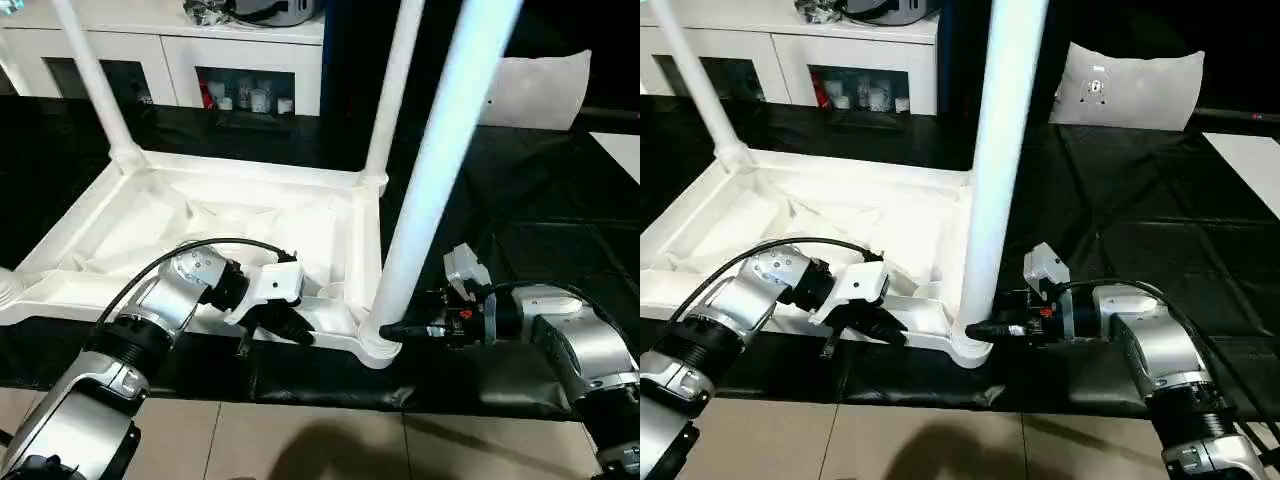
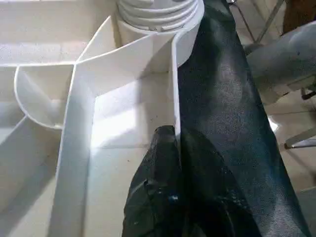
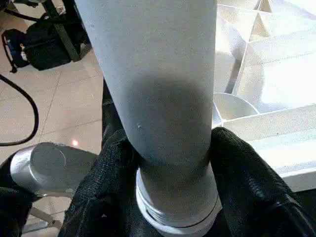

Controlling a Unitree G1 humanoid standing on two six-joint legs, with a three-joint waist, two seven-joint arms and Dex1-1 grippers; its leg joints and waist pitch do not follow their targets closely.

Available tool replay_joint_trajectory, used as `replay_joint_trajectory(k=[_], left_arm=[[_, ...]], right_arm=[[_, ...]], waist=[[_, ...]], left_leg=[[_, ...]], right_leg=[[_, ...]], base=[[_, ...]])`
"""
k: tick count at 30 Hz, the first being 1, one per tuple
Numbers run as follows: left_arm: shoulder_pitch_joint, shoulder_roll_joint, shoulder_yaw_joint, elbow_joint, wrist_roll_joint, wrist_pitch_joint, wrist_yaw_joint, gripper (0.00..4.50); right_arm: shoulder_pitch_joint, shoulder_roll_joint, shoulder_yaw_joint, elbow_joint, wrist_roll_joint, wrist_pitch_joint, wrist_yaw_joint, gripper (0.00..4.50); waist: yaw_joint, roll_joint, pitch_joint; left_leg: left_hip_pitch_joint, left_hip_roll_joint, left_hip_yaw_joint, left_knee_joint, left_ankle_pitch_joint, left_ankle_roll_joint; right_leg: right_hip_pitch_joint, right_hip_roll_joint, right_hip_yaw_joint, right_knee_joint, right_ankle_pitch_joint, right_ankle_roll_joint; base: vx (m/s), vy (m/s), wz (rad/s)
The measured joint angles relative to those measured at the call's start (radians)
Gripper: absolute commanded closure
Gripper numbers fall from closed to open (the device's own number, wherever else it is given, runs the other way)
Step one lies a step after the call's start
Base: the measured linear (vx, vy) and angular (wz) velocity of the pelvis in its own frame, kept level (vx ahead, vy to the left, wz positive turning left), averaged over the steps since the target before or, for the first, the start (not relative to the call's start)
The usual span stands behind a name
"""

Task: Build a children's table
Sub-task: Rotate leg to tighten

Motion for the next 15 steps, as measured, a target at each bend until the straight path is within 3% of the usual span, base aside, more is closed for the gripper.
replay_joint_trajectory(k=[7,15], left_arm=[[-0.022,-0.039,0.036,0.024,0.011,0.130,0.104,4.50],[-0.063,-0.159,0.100,0.073,0.031,0.294,0.381,4.50]], right_arm=[[0.021,0.070,-0.037,-0.049,-0.022,0.072,-0.198,2.59],[-0.035,0.230,-0.116,-0.059,-0.129,0.199,-0.623,2.59]], waist=[[-0.007,0.000,0.000],[-0.057,0.001,0.000]], left_leg=[[0.001,0.000,0.000,0.000,0.003,-0.005],[0.000,-0.001,0.000,0.000,0.002,-0.003]], right_leg=[[0.001,0.000,0.000,-0.001,0.004,0.000],[0.006,0.001,0.000,-0.015,0.013,0.004]], base=[[0.000,0.000,0.00],[0.000,0.000,0.00]])
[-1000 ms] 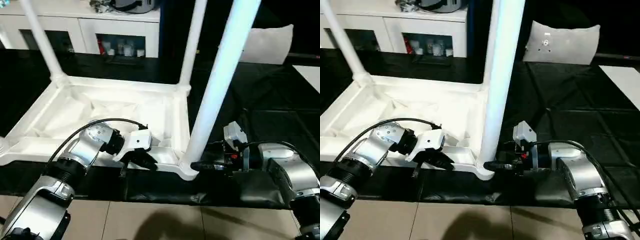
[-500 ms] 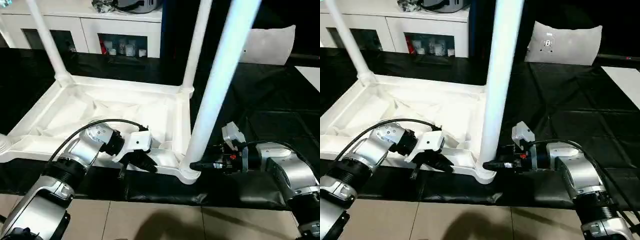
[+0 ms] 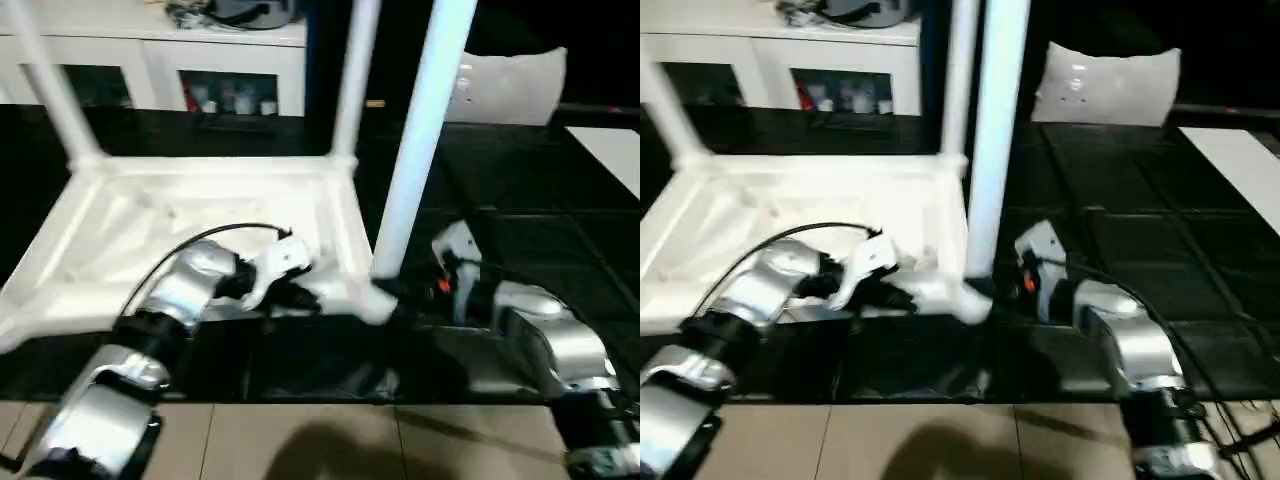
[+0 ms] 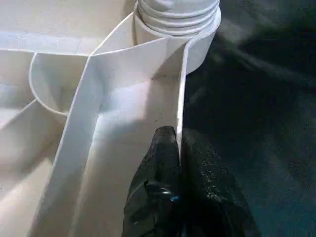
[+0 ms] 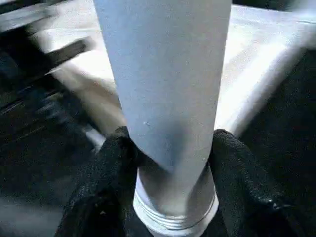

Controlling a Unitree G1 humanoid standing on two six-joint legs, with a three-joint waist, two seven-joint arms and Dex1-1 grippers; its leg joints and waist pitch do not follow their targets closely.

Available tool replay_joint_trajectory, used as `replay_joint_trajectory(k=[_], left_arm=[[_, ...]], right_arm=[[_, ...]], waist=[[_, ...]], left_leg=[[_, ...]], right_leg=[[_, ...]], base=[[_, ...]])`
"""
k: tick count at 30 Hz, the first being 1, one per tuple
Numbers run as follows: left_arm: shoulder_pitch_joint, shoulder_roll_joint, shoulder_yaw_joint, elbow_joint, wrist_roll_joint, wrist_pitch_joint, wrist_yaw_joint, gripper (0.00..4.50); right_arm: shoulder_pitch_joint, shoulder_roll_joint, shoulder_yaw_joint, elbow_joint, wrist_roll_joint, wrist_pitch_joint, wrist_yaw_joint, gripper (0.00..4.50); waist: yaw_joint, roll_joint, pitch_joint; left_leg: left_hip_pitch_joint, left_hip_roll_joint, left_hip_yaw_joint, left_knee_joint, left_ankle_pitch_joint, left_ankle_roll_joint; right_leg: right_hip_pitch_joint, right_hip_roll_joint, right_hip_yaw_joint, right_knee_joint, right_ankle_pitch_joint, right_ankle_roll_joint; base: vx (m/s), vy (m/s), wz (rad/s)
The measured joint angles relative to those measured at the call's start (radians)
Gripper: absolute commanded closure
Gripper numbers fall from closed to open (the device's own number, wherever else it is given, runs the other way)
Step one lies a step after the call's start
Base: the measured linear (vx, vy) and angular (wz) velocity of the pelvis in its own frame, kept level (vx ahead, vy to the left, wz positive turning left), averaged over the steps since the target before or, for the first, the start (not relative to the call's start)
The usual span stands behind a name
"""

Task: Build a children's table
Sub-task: Rotate leg to tighten

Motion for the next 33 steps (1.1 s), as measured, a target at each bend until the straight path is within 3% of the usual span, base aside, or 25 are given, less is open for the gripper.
replay_joint_trajectory(k=[5,6,14,18,24,33], left_arm=[[-0.017,-0.064,0.024,0.019,0.021,0.032,0.142,4.50],[-0.018,-0.073,0.026,0.023,0.026,0.031,0.161,4.50],[-0.019,-0.083,0.023,0.029,0.034,0.012,0.190,4.50],[-0.008,-0.060,0.013,0.030,0.042,-0.047,0.178,4.50],[0.027,0.009,-0.005,0.015,0.039,-0.179,0.078,4.50],[0.049,0.094,-0.029,0.005,0.013,-0.290,-0.126,4.50]], right_arm=[[-0.046,0.091,-0.026,0.021,-0.061,0.032,-0.210,2.60],[-0.055,0.099,-0.026,0.032,-0.068,0.029,-0.233,2.05],[-0.050,0.120,-0.026,0.040,-0.087,-0.001,-0.253,1.35],[-0.018,0.063,-0.020,0.027,-0.065,-0.041,-0.153,0.99],[0.048,-0.048,0.036,-0.001,-0.049,-0.139,0.058,0.58],[0.058,-0.181,0.062,0.016,-0.004,-0.290,0.331,0.43]], waist=[[-0.003,0.000,0.000],[-0.002,0.001,0.000],[-0.001,0.001,0.000],[-0.001,0.002,0.000],[-0.011,0.002,0.000],[0.010,0.001,0.001]], left_leg=[[-0.001,0.000,0.001,-0.002,-0.001,0.002],[0.000,0.000,0.001,-0.002,-0.001,0.002],[0.000,0.000,0.001,-0.003,-0.001,0.002],[0.000,0.001,0.002,-0.002,-0.002,0.003],[0.000,0.002,0.002,-0.003,-0.002,0.003],[0.000,0.003,0.002,-0.002,-0.002,0.003]], right_leg=[[-0.002,0.000,0.001,0.001,-0.002,-0.002],[-0.002,0.000,0.001,0.001,-0.003,-0.002],[-0.003,0.000,0.001,0.001,-0.002,-0.003],[-0.003,0.000,0.001,0.001,-0.003,-0.003],[-0.004,0.003,0.001,0.002,-0.004,-0.005],[-0.003,0.002,0.001,0.002,-0.004,-0.005]], base=[[0.000,0.000,0.00],[0.000,0.000,0.00],[0.000,0.000,0.00],[0.000,0.000,0.00],[0.000,0.000,0.00],[0.000,0.000,0.00]])
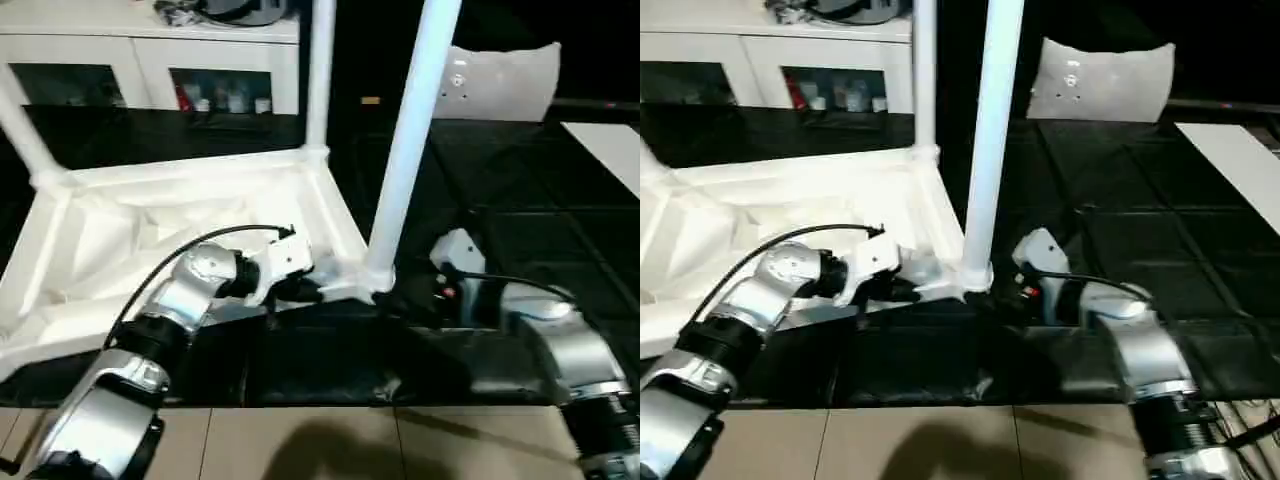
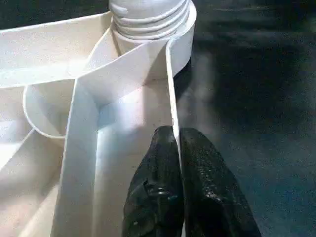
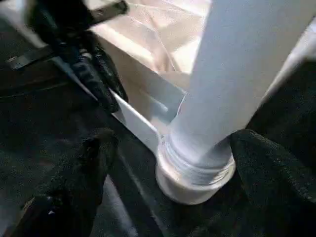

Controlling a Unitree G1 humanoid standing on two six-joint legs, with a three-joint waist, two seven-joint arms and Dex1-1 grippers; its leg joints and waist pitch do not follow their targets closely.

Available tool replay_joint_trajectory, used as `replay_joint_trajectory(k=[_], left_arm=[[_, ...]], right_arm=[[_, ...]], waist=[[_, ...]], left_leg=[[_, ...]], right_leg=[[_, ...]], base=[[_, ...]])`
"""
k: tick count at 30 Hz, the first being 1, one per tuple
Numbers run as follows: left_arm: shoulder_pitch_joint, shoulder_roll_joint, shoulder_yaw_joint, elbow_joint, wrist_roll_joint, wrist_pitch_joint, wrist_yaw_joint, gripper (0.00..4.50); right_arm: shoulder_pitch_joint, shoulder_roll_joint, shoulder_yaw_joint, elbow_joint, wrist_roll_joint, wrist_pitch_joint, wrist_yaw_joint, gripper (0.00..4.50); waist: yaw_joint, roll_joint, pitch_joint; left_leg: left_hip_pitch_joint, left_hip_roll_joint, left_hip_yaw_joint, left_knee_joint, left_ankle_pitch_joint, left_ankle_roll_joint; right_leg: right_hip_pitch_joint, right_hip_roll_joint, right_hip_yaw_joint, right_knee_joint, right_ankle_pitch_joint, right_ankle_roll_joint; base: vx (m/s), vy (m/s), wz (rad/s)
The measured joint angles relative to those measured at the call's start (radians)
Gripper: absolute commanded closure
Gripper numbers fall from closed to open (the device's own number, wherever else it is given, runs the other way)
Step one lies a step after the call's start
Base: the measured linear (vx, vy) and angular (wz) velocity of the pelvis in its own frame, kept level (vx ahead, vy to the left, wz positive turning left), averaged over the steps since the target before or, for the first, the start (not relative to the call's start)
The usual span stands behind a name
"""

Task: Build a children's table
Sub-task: Rotate leg to tighten

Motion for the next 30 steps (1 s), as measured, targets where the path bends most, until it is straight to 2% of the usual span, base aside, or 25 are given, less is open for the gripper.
replay_joint_trajectory(k=[3,4,9,10,13,15,18,23,30], left_arm=[[0.008,0.015,-0.017,-0.012,-0.011,-0.027,-0.061,4.50],[0.012,0.021,-0.024,-0.019,-0.014,-0.036,-0.083,4.50],[0.022,0.047,-0.048,-0.050,-0.017,-0.067,-0.158,4.50],[0.025,0.053,-0.054,-0.059,-0.018,-0.073,-0.171,4.50],[0.039,0.064,-0.060,-0.087,-0.024,-0.075,-0.207,4.50],[0.047,0.071,-0.066,-0.106,-0.027,-0.075,-0.226,4.50],[0.057,0.078,-0.067,-0.123,-0.034,-0.075,-0.240,4.50],[0.061,0.084,-0.076,-0.137,-0.037,-0.075,-0.254,4.50],[0.065,0.091,-0.076,-0.148,-0.042,-0.073,-0.261,4.50]], right_arm=[[-0.002,-0.021,0.000,0.019,0.024,-0.017,0.076,0.43],[-0.002,-0.023,0.004,0.020,0.035,-0.017,0.110,0.59],[-0.006,-0.049,0.031,0.027,0.066,-0.013,0.213,0.83],[-0.007,-0.052,0.035,0.032,0.070,-0.012,0.239,1.12],[-0.011,-0.057,0.049,0.047,0.087,-0.012,0.282,1.25],[-0.014,-0.057,0.056,0.055,0.091,-0.005,0.303,1.56],[-0.021,-0.057,0.065,0.060,0.099,0.005,0.318,1.68],[-0.037,-0.057,0.071,0.064,0.110,0.018,0.357,2.28],[-0.037,-0.058,0.075,0.062,0.121,0.043,0.369,2.58]], waist=[[0.017,0.000,0.000],[0.022,0.000,0.000],[0.036,0.000,0.000],[0.039,0.000,0.000],[0.046,0.000,0.000],[0.047,0.000,0.000],[0.048,0.000,0.000],[0.049,-0.001,0.000],[0.049,-0.001,0.000]], left_leg=[[0.000,0.000,0.000,0.000,0.000,0.000],[0.000,0.000,0.000,0.000,0.000,0.000],[0.000,0.000,0.000,0.001,0.000,0.000],[0.000,0.000,0.000,0.001,0.000,0.000],[0.000,0.000,0.000,0.001,0.000,0.000],[0.000,0.000,0.000,0.001,0.000,0.000],[0.000,0.000,0.000,0.001,0.000,0.000],[0.000,0.000,0.000,0.002,0.000,0.000],[0.000,0.000,0.000,0.002,0.000,0.000]], right_leg=[[0.000,0.000,0.000,0.000,0.000,0.000],[0.000,0.000,0.000,0.000,0.000,0.000],[0.001,-0.001,0.000,0.001,0.000,0.000],[0.001,0.000,0.000,0.001,0.000,0.000],[0.001,0.000,0.000,0.001,0.000,0.000],[0.001,-0.001,0.000,0.001,0.000,0.000],[0.001,-0.001,0.000,0.001,0.000,0.000],[0.001,-0.001,-0.001,0.001,0.000,0.000],[0.001,-0.001,-0.001,0.001,0.000,0.000]], base=[[0.000,0.000,0.00],[0.000,0.000,0.00],[0.000,0.000,0.00],[0.000,0.000,0.00],[0.000,0.000,0.00],[0.000,0.000,0.00],[0.000,0.000,0.00],[0.000,0.000,0.00],[0.000,0.000,0.00]])
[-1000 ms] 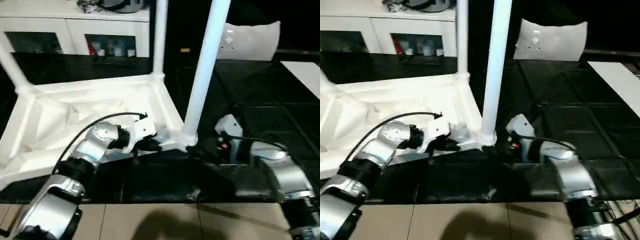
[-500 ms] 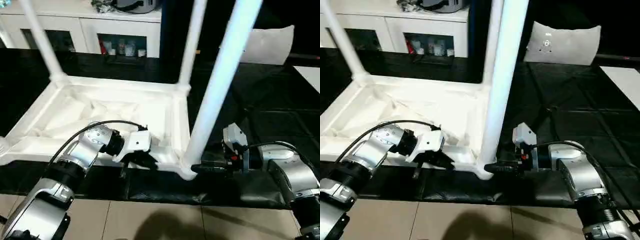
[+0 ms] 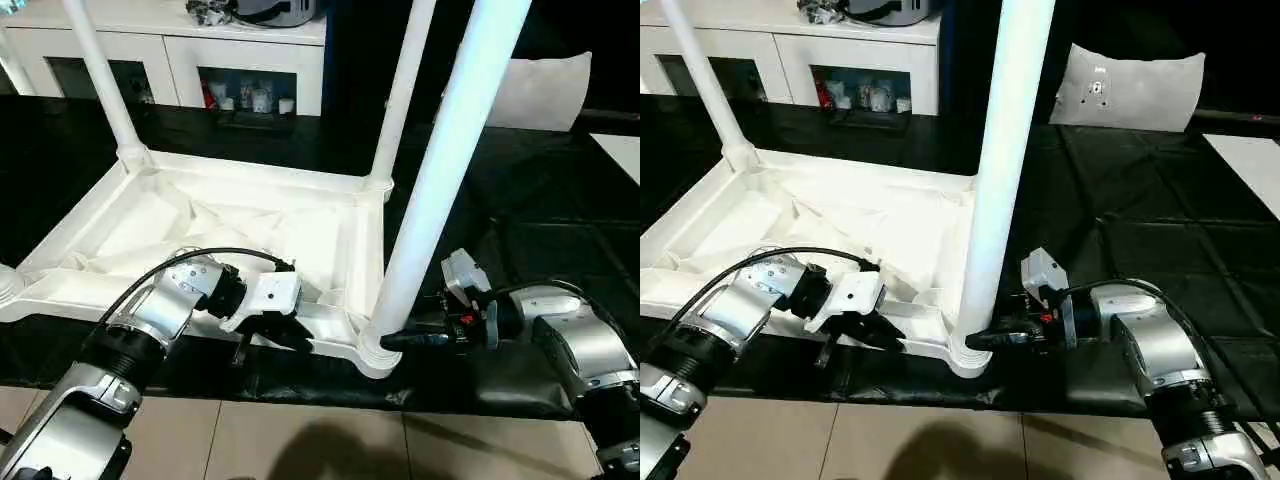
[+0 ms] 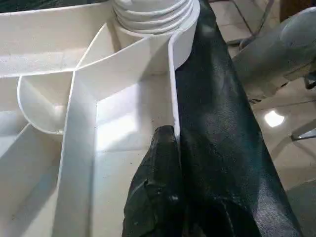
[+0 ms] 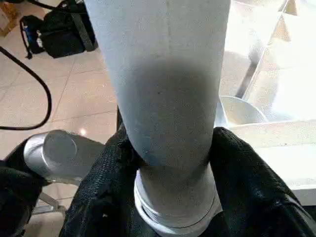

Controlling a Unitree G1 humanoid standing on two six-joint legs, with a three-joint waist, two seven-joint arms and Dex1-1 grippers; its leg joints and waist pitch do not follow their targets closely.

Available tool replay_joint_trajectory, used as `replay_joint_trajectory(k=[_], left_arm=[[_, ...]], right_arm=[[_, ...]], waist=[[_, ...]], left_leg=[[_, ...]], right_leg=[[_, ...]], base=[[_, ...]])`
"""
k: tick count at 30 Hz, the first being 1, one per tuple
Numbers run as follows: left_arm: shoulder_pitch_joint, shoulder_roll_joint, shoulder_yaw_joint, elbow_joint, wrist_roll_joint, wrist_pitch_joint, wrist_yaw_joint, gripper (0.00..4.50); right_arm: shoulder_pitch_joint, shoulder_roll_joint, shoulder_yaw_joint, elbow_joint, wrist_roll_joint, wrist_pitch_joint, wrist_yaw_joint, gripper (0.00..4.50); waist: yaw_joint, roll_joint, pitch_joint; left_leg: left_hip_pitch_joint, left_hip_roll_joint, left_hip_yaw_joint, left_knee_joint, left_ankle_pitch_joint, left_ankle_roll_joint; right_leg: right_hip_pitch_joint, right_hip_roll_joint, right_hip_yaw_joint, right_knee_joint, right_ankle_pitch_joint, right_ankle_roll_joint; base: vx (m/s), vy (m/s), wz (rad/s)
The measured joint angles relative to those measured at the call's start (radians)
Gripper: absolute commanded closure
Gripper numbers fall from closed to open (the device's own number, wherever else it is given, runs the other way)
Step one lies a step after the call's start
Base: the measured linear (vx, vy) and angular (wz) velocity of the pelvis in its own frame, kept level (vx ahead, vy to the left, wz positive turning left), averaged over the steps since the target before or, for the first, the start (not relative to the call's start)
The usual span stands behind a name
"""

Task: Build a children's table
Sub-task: Rotate leg to tighten

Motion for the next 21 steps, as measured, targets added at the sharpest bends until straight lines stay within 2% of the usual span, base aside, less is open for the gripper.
replay_joint_trajectory(k=[6,11,16,18,21], left_arm=[[0.003,-0.018,0.018,-0.010,-0.021,0.086,-0.001,4.50],[-0.031,-0.064,0.054,0.049,0.005,0.178,0.136,4.50],[-0.077,-0.138,0.086,0.109,0.030,0.281,0.307,4.50],[-0.101,-0.181,0.100,0.138,0.040,0.322,0.386,4.50],[-0.140,-0.244,0.120,0.195,0.055,0.353,0.505,4.50]], right_arm=[[0.013,0.000,-0.008,-0.051,0.014,0.097,-0.035,2.62],[0.023,0.076,-0.067,-0.084,-0.015,0.194,-0.269,2.62],[-0.025,0.204,-0.126,-0.078,-0.093,0.279,-0.583,2.62],[-0.048,0.253,-0.145,-0.072,-0.128,0.299,-0.708,2.62],[-0.082,0.333,-0.172,-0.051,-0.181,0.311,-0.893,2.63]], waist=[[0.000,0.000,0.000],[-0.011,0.000,0.000],[-0.057,0.000,0.000],[-0.063,0.001,0.000],[-0.063,0.001,0.000]], left_leg=[[0.000,0.000,0.000,0.000,0.000,0.000],[0.002,0.000,0.000,0.000,0.003,-0.004],[0.004,0.000,0.000,0.000,0.003,-0.007],[0.002,0.000,0.000,0.000,0.003,-0.006],[0.000,0.000,0.000,-0.001,0.004,-0.004]], right_leg=[[0.000,0.000,0.000,0.000,0.000,0.000],[0.002,0.000,0.000,-0.001,0.004,0.001],[0.004,0.000,-0.001,-0.003,0.006,0.002],[0.003,0.000,-0.001,-0.003,0.006,0.002],[0.000,0.000,-0.001,-0.003,0.006,0.001]], base=[[0.000,0.000,0.00],[0.000,0.000,0.00],[0.000,0.000,0.00],[0.000,0.000,0.00],[0.000,0.000,0.00]])
